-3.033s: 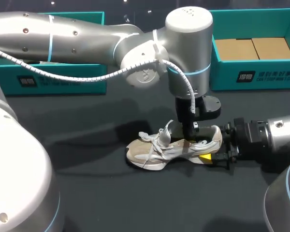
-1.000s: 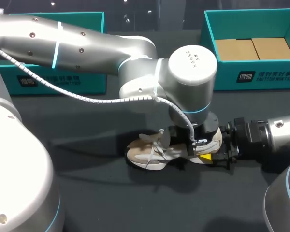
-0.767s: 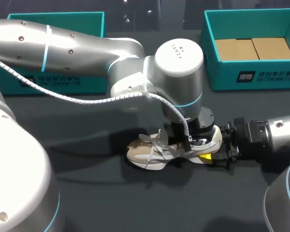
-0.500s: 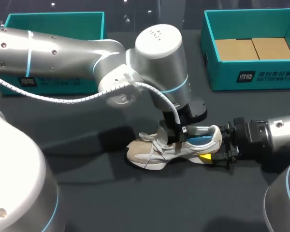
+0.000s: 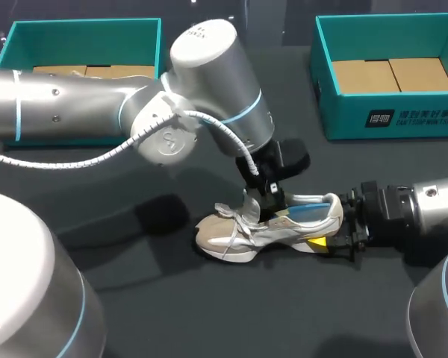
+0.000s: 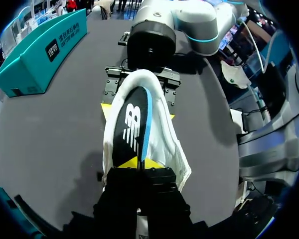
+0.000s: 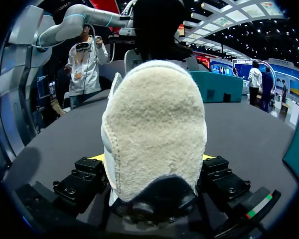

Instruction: Take the shoe out of the shoebox, open the shoe tongue, remove and reinsert the insole, then place the shoe into the shoebox

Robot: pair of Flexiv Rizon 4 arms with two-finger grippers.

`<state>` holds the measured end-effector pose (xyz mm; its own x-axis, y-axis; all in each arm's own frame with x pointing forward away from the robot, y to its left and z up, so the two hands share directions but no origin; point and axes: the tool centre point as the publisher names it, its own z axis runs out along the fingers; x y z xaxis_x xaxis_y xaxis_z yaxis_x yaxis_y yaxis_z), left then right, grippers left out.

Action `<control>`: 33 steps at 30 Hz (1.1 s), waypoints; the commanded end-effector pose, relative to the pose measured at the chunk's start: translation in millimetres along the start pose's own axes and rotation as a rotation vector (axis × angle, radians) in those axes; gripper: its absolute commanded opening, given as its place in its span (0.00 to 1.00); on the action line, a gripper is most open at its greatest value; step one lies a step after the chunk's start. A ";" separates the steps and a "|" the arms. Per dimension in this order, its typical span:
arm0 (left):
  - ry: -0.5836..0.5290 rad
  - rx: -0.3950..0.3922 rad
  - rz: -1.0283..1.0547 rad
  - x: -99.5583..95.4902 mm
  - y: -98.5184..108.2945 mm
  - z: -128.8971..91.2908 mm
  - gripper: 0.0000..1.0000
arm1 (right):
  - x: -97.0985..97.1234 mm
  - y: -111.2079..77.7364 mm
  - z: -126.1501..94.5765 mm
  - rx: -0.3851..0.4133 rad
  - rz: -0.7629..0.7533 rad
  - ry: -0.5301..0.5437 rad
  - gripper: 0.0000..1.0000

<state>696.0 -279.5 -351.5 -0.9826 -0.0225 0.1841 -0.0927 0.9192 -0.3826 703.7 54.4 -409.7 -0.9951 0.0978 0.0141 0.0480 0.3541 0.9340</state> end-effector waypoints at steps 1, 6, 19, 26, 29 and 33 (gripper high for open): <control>0.004 0.052 0.009 3.7 4.9 -9.1 0.00 | 0.9 0.5 0.8 0.005 0.000 -0.001 0.00; 0.017 0.093 0.009 4.4 4.3 -16.7 0.00 | 0.9 0.5 0.8 0.005 0.000 -0.001 0.00; 0.007 0.147 0.002 2.7 -13.7 -26.4 0.00 | 0.9 0.5 0.8 0.005 0.000 -0.001 0.00; -0.051 0.156 0.010 4.5 -45.0 -21.8 0.00 | 0.9 0.5 0.8 0.005 0.000 -0.001 0.00; -0.075 0.151 -0.002 3.0 -55.1 -16.9 0.00 | 0.9 0.5 0.8 0.005 0.000 -0.001 0.00; -0.083 0.145 -0.007 2.2 -59.3 -12.7 0.00 | 0.9 0.5 0.8 0.005 0.000 -0.001 0.00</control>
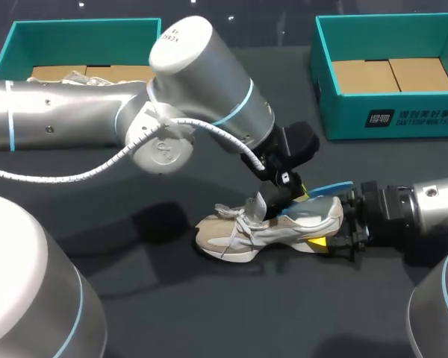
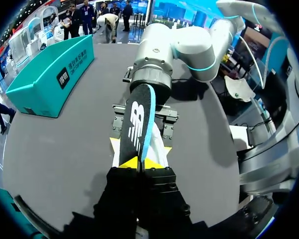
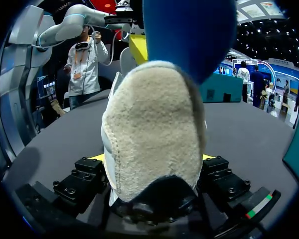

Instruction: Take the shoe out of the shoebox, open the shoe tongue, remove and reinsert the insole, then place the shoe into the shoebox

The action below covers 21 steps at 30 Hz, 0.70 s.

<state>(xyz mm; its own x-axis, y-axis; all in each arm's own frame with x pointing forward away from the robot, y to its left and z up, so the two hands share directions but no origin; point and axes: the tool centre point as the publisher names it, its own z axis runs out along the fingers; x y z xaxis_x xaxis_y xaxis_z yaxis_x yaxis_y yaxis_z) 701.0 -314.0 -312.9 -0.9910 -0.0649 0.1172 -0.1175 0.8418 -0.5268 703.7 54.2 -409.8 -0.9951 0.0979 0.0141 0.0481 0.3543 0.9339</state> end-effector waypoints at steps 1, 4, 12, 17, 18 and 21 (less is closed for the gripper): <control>-0.006 -0.021 0.003 1.0 -10.3 11.4 0.14 | 0.9 0.6 0.9 0.005 0.000 -0.001 0.00; -0.022 -0.014 0.018 4.6 -8.8 9.5 0.31 | 0.9 0.6 0.9 0.005 0.000 -0.001 0.00; -0.134 0.011 0.062 17.2 -6.8 7.6 0.41 | 0.9 0.6 0.9 0.005 0.000 -0.001 0.00; -0.206 0.020 0.072 20.3 -7.7 9.9 0.45 | 0.9 0.6 0.9 0.005 0.000 -0.001 0.00; -0.213 0.022 0.070 20.2 -8.4 10.3 0.46 | 0.9 0.6 0.9 0.005 0.000 -0.001 0.00; -0.256 0.035 0.065 19.7 -10.4 11.0 0.47 | 0.9 0.6 0.9 0.005 0.000 -0.001 0.00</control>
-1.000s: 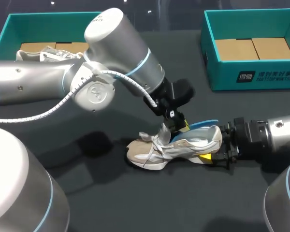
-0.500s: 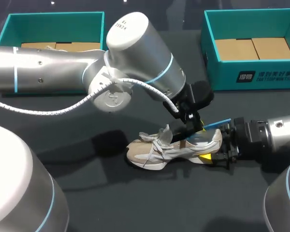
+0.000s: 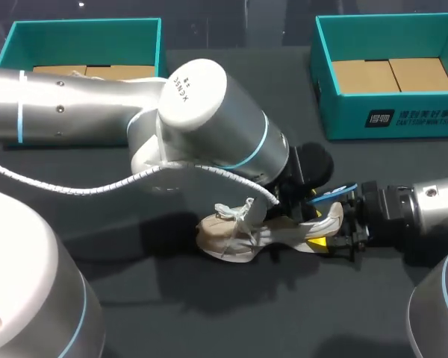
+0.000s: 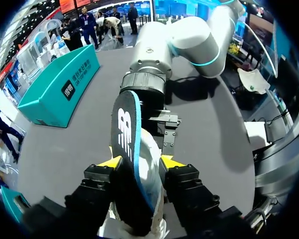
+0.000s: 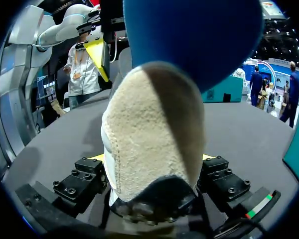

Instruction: Take the shoe out of the shoebox, open the shoe tongue, remove and reinsert the insole, then place the shoe into the shoebox

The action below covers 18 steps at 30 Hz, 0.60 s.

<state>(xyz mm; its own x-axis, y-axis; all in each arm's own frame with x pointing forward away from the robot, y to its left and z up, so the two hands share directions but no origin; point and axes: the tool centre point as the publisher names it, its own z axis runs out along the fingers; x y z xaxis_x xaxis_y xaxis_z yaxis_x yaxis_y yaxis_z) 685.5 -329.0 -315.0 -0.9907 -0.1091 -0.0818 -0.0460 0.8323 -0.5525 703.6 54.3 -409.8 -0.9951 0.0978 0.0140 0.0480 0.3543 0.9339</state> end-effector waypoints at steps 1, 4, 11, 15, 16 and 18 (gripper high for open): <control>-0.074 0.005 -0.007 3.4 -1.5 0.1 0.48 | 0.8 0.6 0.9 0.005 0.000 -0.001 0.00; -0.126 0.011 -0.026 2.9 -3.4 3.8 0.49 | 0.8 0.6 0.9 0.005 0.000 -0.001 0.00; -0.188 0.026 -0.045 3.1 -1.6 10.8 0.53 | 0.8 0.6 0.9 0.005 0.000 -0.001 0.00; -0.215 0.037 -0.052 2.5 -0.8 12.9 0.53 | 0.8 0.6 0.9 0.005 0.000 -0.001 0.00; -0.221 0.043 -0.053 2.2 -0.4 13.2 0.53 | 0.8 0.6 0.9 0.005 0.000 -0.001 0.00; -0.228 0.047 -0.054 0.9 -0.1 14.4 0.53 | 0.8 0.6 0.9 0.005 0.000 -0.001 0.00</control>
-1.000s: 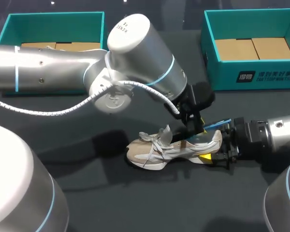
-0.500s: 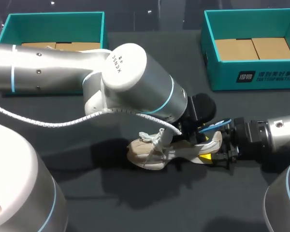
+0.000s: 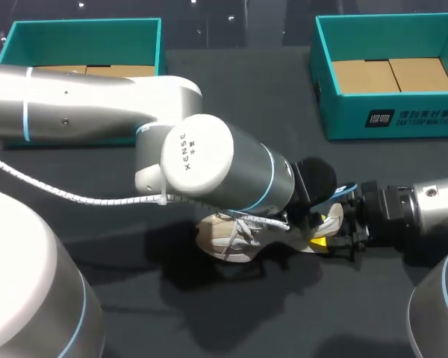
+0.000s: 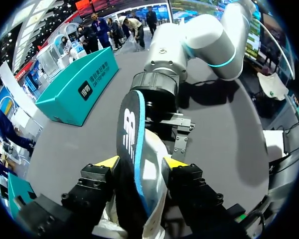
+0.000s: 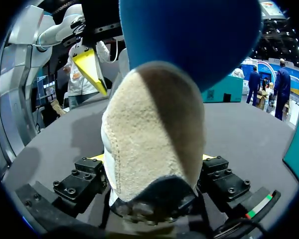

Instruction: Take the shoe out of the shoebox, open the shoe tongue, remove and reinsert the insole, then place the shoe into the shoebox

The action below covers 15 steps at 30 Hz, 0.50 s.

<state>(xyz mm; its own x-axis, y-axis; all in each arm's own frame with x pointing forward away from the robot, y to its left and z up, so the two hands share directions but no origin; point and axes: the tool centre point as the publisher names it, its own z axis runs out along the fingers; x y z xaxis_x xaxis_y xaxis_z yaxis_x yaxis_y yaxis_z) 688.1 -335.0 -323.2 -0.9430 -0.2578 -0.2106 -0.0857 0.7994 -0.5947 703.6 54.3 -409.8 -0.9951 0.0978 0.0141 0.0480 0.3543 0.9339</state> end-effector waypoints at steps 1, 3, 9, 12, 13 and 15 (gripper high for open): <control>-0.030 0.006 -0.003 1.3 0.9 4.0 0.53 | 0.8 0.6 0.9 0.005 0.000 -0.001 0.00; -0.028 0.011 -0.005 -0.9 1.6 5.0 0.53 | 0.8 0.6 0.9 0.005 0.000 -0.001 0.00; -0.014 0.026 -0.004 -6.9 5.2 6.5 0.50 | 0.8 0.6 0.9 0.005 0.000 -0.001 0.00; -0.011 0.032 0.004 -8.1 7.4 6.8 0.49 | 0.8 0.6 0.9 0.005 0.000 -0.001 0.00; -0.009 0.033 0.006 -8.6 8.0 7.1 0.49 | 0.8 0.6 0.9 0.005 0.000 -0.001 0.00; -0.007 0.033 0.010 -9.7 9.1 8.2 0.49 | 0.8 0.6 0.9 0.005 0.000 -0.001 0.00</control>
<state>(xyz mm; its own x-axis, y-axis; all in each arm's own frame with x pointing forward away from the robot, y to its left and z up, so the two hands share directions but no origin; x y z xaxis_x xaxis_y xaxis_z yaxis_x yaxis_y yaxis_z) 695.8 -332.4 -330.7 -0.9376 -0.2608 -0.2298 -0.0680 0.7860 -0.6145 703.6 54.3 -409.8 -0.9951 0.0978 0.0140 0.0480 0.3543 0.9339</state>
